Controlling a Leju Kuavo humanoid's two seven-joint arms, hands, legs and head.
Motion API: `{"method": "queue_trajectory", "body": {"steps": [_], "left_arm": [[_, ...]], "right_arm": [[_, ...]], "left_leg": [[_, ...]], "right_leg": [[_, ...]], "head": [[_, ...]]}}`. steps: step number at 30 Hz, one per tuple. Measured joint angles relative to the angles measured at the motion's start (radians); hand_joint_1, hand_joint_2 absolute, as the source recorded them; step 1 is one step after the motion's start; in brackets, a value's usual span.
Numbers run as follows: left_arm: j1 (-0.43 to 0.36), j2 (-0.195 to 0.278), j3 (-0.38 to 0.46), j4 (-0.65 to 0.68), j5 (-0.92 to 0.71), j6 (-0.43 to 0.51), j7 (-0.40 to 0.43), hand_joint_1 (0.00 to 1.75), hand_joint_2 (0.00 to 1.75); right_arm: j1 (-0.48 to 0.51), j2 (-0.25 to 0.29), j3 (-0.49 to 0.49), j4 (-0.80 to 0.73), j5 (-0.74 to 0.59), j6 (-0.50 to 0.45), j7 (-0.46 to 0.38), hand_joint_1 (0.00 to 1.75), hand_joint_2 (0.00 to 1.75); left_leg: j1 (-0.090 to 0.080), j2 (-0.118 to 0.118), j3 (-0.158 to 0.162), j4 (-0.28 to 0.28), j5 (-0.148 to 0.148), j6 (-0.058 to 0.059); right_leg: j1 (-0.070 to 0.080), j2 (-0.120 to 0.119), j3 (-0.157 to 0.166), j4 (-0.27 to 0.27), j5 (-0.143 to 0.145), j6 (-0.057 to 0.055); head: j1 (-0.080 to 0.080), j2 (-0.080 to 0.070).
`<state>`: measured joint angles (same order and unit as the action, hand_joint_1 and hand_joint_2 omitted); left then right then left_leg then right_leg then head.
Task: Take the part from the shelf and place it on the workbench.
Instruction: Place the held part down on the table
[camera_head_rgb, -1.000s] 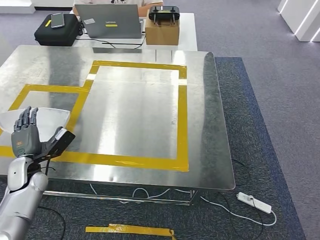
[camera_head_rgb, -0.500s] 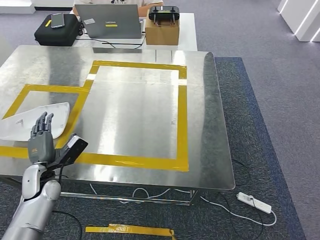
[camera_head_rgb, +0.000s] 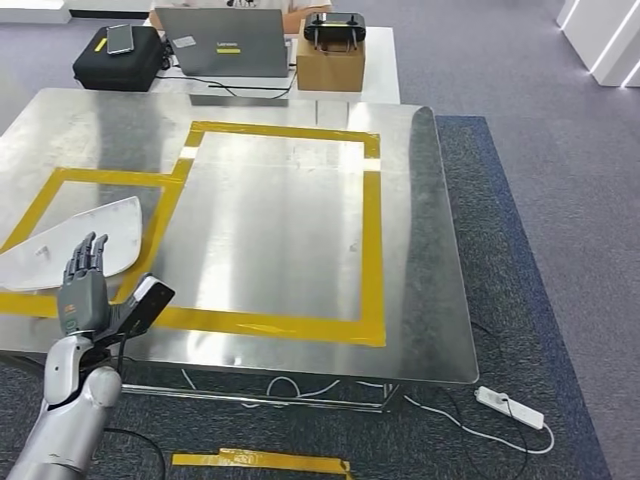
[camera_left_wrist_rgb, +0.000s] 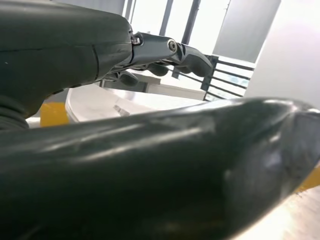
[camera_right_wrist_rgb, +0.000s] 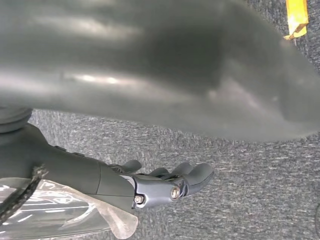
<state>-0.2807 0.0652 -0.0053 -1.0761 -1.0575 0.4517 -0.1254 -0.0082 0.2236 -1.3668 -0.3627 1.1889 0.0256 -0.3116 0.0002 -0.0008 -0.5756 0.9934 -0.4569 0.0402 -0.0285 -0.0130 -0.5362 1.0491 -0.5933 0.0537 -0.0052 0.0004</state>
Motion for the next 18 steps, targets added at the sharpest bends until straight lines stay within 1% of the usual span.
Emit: {"method": "queue_trajectory", "body": {"steps": [2, 3, 4, 5, 6, 7, 8, 9, 10, 11, 12, 13, 14, 15, 16, 17, 18], "left_arm": [[0.006, 0.0, 0.0, -0.001, 0.002, -0.005, 0.001, 0.0, 0.0], [0.01, 0.0, 0.0, -0.001, 0.002, -0.006, 0.001, 0.0, 0.0], [0.014, 0.0, 0.0, -0.001, 0.003, -0.006, 0.001, 0.0, 0.0], [0.017, -0.001, 0.0, -0.001, 0.003, -0.006, 0.001, 0.0, 0.0], [0.018, -0.001, 0.0, -0.001, 0.003, -0.006, 0.001, 0.0, 0.0], [0.019, -0.001, 0.0, -0.001, 0.003, -0.006, 0.001, 0.0, 0.0], [0.019, -0.001, 0.0, -0.001, 0.003, -0.006, 0.001, 0.0, 0.0], [0.018, -0.001, 0.0, -0.001, 0.003, -0.006, 0.001, 0.0, 0.0], [0.018, 0.0, 0.001, -0.002, 0.003, -0.006, 0.001, 0.0, 0.0], [0.018, 0.0, 0.001, -0.002, 0.003, -0.006, 0.002, 0.0, 0.0], [0.018, 0.0, 0.001, -0.002, 0.004, -0.006, 0.002, 0.0, 0.0], [0.019, 0.0, 0.001, -0.002, 0.004, -0.006, 0.002, 0.0, 0.0], [0.02, 0.0, 0.002, -0.002, 0.004, -0.006, 0.002, 0.0, 0.0], [0.02, 0.001, 0.002, -0.002, 0.005, -0.006, 0.002, 0.0, 0.0], [0.02, 0.002, 0.002, -0.002, 0.006, -0.006, 0.003, 0.0, 0.0], [0.02, 0.002, 0.002, -0.002, 0.006, -0.006, 0.003, 0.0, 0.0], [0.022, 0.002, 0.002, -0.002, 0.006, -0.006, 0.005, 0.0, 0.0]], "right_arm": [[0.001, 0.0, -0.002, -0.003, 0.001, 0.001, 0.0, 0.0, 0.0], [0.002, 0.0, -0.002, -0.004, 0.002, 0.001, 0.0, 0.0, 0.0], [0.004, 0.0, -0.003, -0.004, 0.002, 0.001, 0.001, 0.0, 0.0], [0.004, 0.0, -0.005, -0.005, 0.002, 0.001, 0.001, 0.0, 0.0], [0.004, 0.0, -0.006, -0.005, 0.002, 0.001, 0.001, 0.0, 0.0], [0.003, 0.0, -0.008, -0.006, 0.002, 0.001, 0.001, 0.0, 0.0], [0.001, 0.0, -0.009, -0.008, 0.003, 0.001, 0.001, 0.0, 0.0], [0.0, 0.0, -0.009, -0.009, 0.003, 0.001, 0.001, 0.0, 0.0], [-0.001, 0.0, -0.01, -0.009, 0.003, 0.001, 0.001, 0.0, 0.0], [-0.001, 0.0, -0.01, -0.01, 0.003, 0.002, 0.001, 0.0, 0.0], [-0.001, 0.0, -0.01, -0.01, 0.004, 0.002, 0.002, 0.0, 0.0], [-0.001, 0.0, -0.011, -0.011, 0.004, 0.002, 0.002, 0.0, 0.0], [-0.001, 0.0, -0.011, -0.012, 0.004, 0.002, 0.002, 0.0, 0.0], [-0.002, 0.0, -0.011, -0.013, 0.005, 0.003, 0.002, 0.0, 0.0], [-0.002, 0.0, -0.011, -0.014, 0.006, 0.004, 0.002, 0.0, 0.0], [-0.002, 0.0, -0.011, -0.014, 0.006, 0.006, 0.002, 0.0, 0.0], [-0.002, 0.0, -0.011, -0.014, 0.007, 0.007, 0.003, 0.0, 0.0]], "left_leg": [[-0.001, 0.0, -0.002, -0.001, 0.001, 0.002], [-0.002, 0.0, -0.003, -0.001, 0.002, 0.002], [-0.002, 0.0, -0.004, 0.0, 0.002, 0.002], [-0.002, -0.001, -0.004, 0.0, 0.002, 0.001], [-0.002, -0.003, -0.004, 0.002, 0.003, 0.0], [-0.001, -0.004, -0.004, 0.003, 0.003, -0.003], [-0.002, -0.005, -0.006, 0.005, 0.004, -0.008], [-0.003, -0.006, -0.009, 0.008, 0.005, -0.015], [-0.004, -0.007, -0.012, 0.01, 0.008, -0.022], [-0.005, -0.007, -0.014, 0.011, 0.012, -0.029], [-0.004, -0.008, -0.016, 0.011, 0.016, -0.035], [-0.003, -0.008, -0.019, 0.016, 0.011, -0.041], [-0.001, -0.007, -0.026, 0.031, -0.007, -0.046], [0.001, -0.007, -0.04, 0.066, -0.04, -0.052], [0.003, -0.006, -0.057, 0.114, -0.08, -0.057], [0.005, -0.005, -0.077, 0.182, -0.123, -0.062], [0.006, -0.005, -0.094, 0.244, -0.156, -0.066]], "right_leg": [[0.001, 0.008, -0.062, 0.132, -0.063, 0.0], [0.001, 0.009, -0.089, 0.189, -0.079, 0.0], [0.001, 0.01, -0.103, 0.214, -0.074, 0.0], [0.001, 0.01, -0.099, 0.202, -0.052, -0.001], [0.001, 0.01, -0.077, 0.151, -0.015, -0.002], [0.001, 0.01, -0.045, 0.08, 0.021, -0.005], [0.002, 0.013, -0.013, 0.018, 0.045, -0.007], [0.003, 0.015, 0.011, -0.029, 0.06, -0.01], [0.004, 0.017, 0.021, -0.05, 0.062, -0.014], [0.006, 0.019, 0.023, -0.052, 0.063, -0.017], [0.006, 0.018, 0.018, -0.053, 0.067, -0.024], [0.005, 0.017, 0.014, -0.055, 0.071, -0.033], [0.004, 0.015, 0.009, -0.056, 0.077, -0.043], [0.003, 0.013, 0.003, -0.058, 0.084, -0.053], [0.004, 0.011, -0.004, -0.058, 0.09, -0.059], [0.005, 0.009, -0.012, -0.058, 0.096, -0.064], [0.006, 0.007, -0.021, -0.057, 0.102, -0.066]], "head": [[0.003, 0.0], [0.003, 0.0], [0.003, 0.0], [0.003, 0.0], [0.003, 0.0], [0.003, 0.0], [0.003, 0.0], [0.003, 0.0], [0.003, 0.0], [0.002, 0.0], [0.002, 0.0], [0.002, 0.0], [0.001, 0.0], [-0.001, 0.0], [-0.004, 0.0], [-0.005, 0.0], [-0.005, 0.0]]}}
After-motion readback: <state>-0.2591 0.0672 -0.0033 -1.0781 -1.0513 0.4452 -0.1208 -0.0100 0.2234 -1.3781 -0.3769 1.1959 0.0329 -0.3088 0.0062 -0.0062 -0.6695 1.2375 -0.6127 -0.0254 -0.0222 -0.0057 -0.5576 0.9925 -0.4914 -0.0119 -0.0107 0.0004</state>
